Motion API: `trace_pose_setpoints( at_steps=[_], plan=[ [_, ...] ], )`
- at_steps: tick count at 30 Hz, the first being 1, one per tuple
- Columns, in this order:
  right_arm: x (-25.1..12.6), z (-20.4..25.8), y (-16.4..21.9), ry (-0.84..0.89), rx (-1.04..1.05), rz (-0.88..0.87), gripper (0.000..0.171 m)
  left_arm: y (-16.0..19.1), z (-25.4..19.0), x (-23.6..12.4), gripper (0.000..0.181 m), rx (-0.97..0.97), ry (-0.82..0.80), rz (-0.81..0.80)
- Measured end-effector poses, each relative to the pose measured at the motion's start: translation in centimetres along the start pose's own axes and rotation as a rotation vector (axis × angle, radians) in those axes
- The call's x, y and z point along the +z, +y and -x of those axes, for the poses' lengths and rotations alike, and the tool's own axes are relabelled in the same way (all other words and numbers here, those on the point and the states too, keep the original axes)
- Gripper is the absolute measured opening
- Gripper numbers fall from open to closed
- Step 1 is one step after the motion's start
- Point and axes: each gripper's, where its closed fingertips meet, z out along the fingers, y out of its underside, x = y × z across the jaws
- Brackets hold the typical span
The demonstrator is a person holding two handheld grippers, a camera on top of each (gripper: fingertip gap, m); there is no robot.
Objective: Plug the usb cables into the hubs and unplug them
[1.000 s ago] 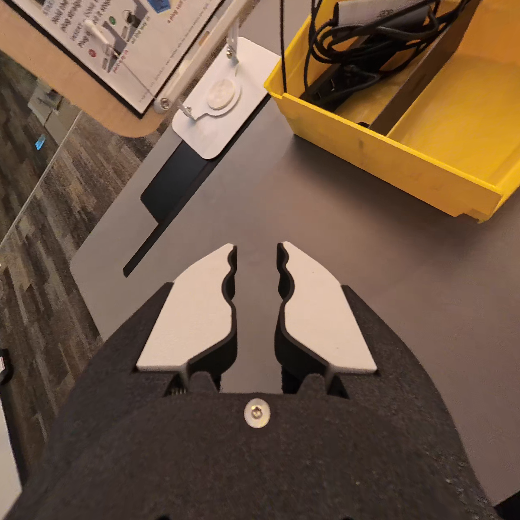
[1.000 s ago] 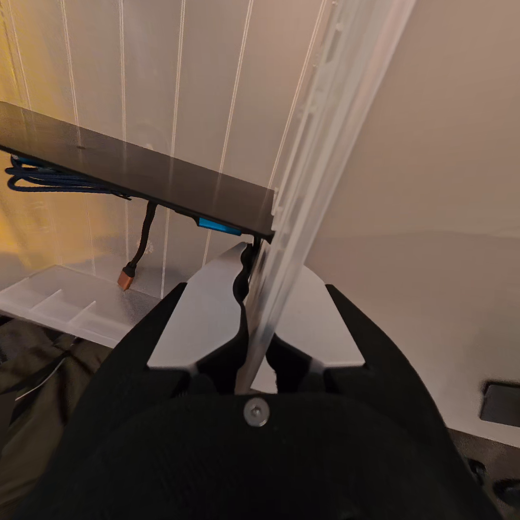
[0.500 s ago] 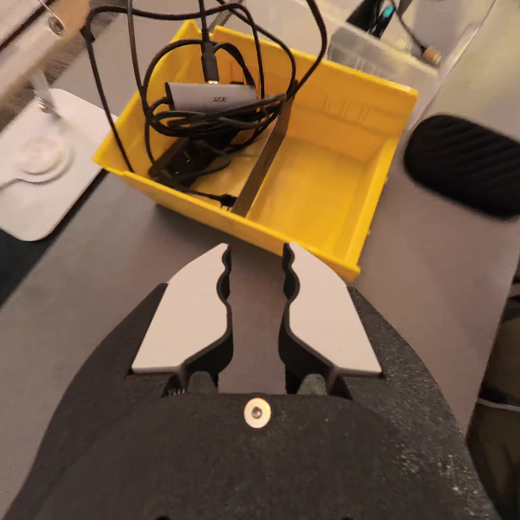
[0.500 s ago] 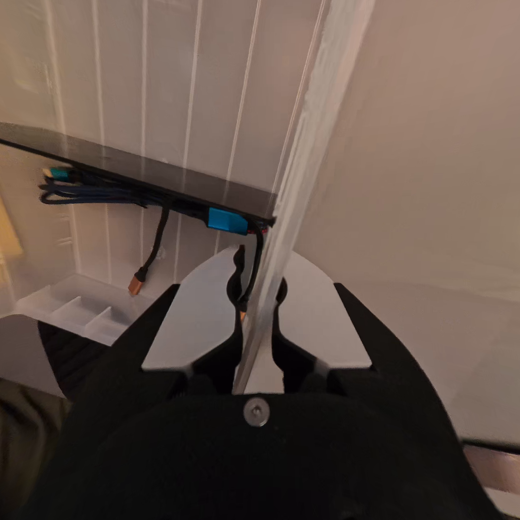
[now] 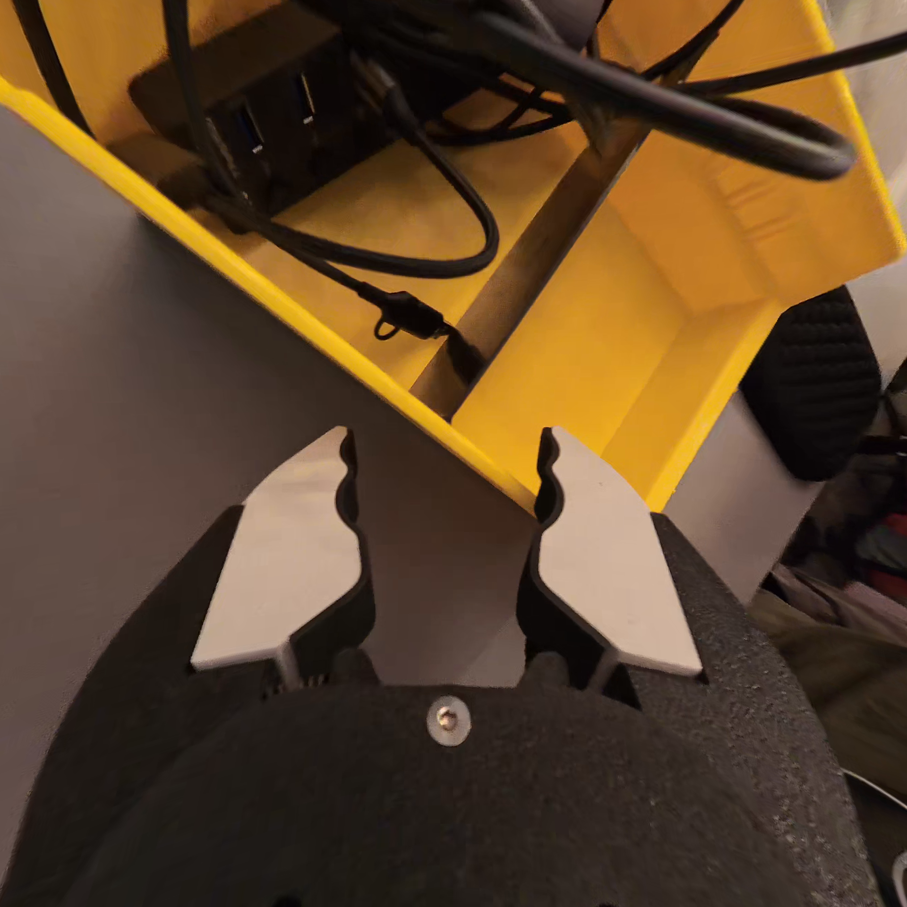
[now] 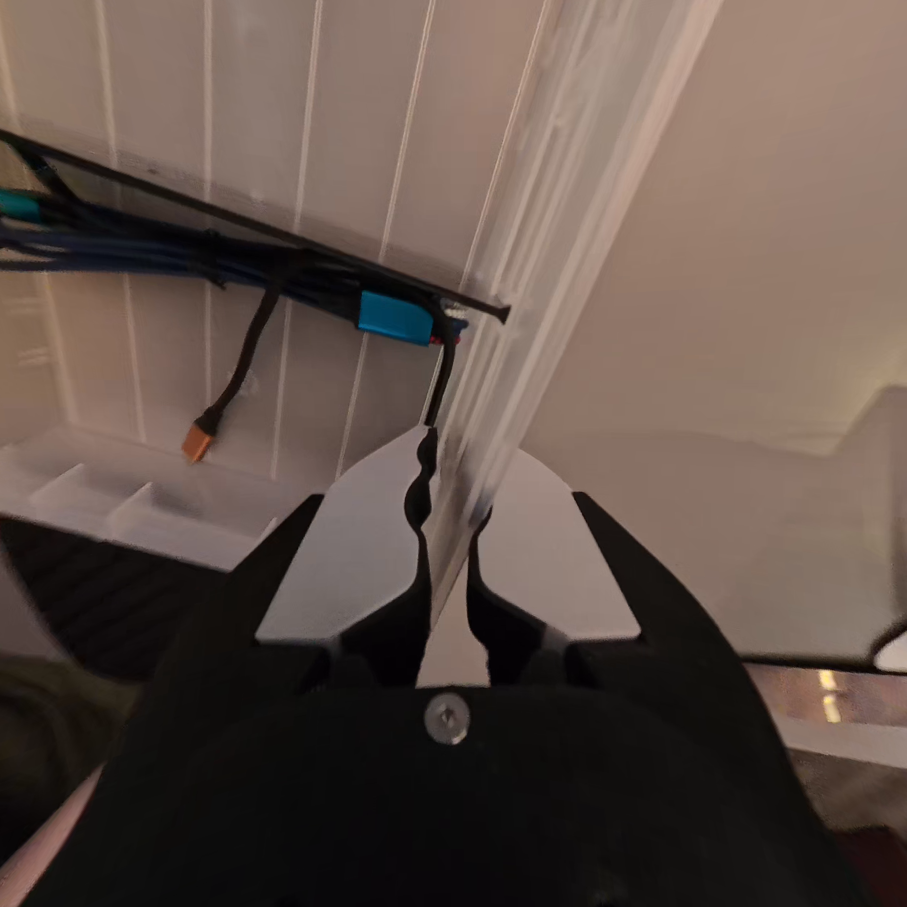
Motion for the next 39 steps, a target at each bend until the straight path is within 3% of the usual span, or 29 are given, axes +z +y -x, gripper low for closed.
trace_pose_setpoints(
  at_steps=[3,8,15,17,19,22,28,30,39],
  plan=[
    [0.1,1.5,0.2,-0.087,0.063,0.062,0.009,-0.2,1.0,-0.1,0.067,-0.039,-0.054,0.101],
    [0.8,2.2,-2.2,-0.056,0.099,-0.053,0.009,0.1,1.2,-0.6,0.045,-0.022,-0.193,0.267],
    [0.6,2.2,-2.1,-0.132,0.115,-0.089,0.01,1.4,2.5,-1.9,0.034,-0.007,-0.337,0.446],
    [0.5,1.8,-1.8,-0.124,0.106,-0.091,0.01,2.1,3.3,-2.5,0.02,-0.015,-0.357,0.482],
    [0.5,1.7,-1.7,-0.124,0.089,-0.093,0.01,2.7,5.3,-3.6,0.02,-0.012,-0.441,0.504],
    [0.5,1.6,-1.7,-0.101,0.062,-0.078,0.009,3.5,7.8,-5.1,0.017,-0.041,-0.499,0.502],
    [0.5,3.5,-2.7,-0.199,0.032,-0.094,0.015,4.9,10.7,-6.9,0.004,-0.264,-0.38,0.37],
    [0.6,4.3,-2.9,-0.231,0.029,-0.089,0.016,5.6,11.9,-7.8,0.004,-0.255,-0.39,0.348],
    [0.9,7.7,-4.7,-0.286,0.072,-0.037,0.017,11.2,18.5,-13.5,0.004,-0.436,-0.413,0.213]
  ],
)
